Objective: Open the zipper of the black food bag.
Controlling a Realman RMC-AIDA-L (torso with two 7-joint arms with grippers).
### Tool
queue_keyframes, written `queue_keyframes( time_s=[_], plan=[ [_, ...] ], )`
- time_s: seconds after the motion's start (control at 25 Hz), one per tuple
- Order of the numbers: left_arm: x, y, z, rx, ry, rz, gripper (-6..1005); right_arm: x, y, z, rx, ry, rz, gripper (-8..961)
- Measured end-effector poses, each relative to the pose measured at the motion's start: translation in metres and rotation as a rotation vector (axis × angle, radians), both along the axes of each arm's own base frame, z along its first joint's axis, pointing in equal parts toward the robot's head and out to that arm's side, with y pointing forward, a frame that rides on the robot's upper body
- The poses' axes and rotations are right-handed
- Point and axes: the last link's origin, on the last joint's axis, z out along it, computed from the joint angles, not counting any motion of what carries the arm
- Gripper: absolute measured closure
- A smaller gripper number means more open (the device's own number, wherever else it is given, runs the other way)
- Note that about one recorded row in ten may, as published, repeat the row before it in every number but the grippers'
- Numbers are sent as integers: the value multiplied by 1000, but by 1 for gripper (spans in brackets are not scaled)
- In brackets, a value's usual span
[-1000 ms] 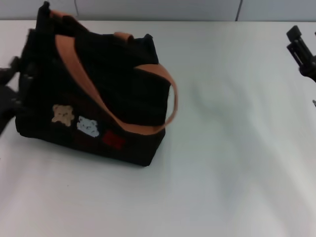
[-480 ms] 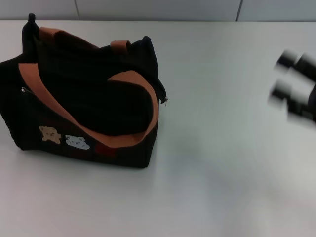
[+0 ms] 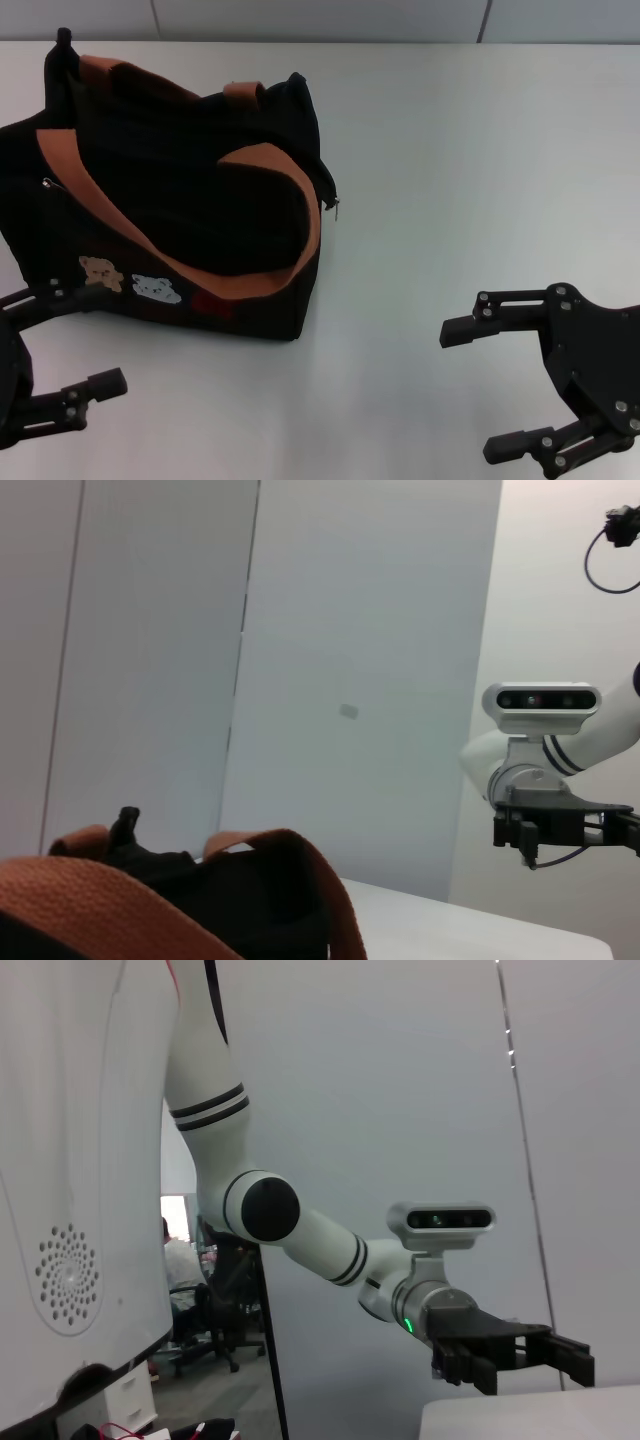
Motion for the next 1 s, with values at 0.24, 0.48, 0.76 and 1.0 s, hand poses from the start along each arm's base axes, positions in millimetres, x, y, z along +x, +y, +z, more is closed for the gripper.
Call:
queue_keyframes(
  time_s=[0.24,0.48,0.76,1.0],
  plan=[
    [4,1,-8,-26,-13,-7,180,-1,0,-1,-2,-1,5,126],
    [8,2,-13,-53,-16,-20,184,-1,1,-1,1,-3,4,126],
    [13,6,-18,-79,-18,-40,184,-1,2,0,8,-1,-1,126],
    [16,9,-22,-94,-21,-47,184,-3,4,0,9,-4,8,126]
  ],
)
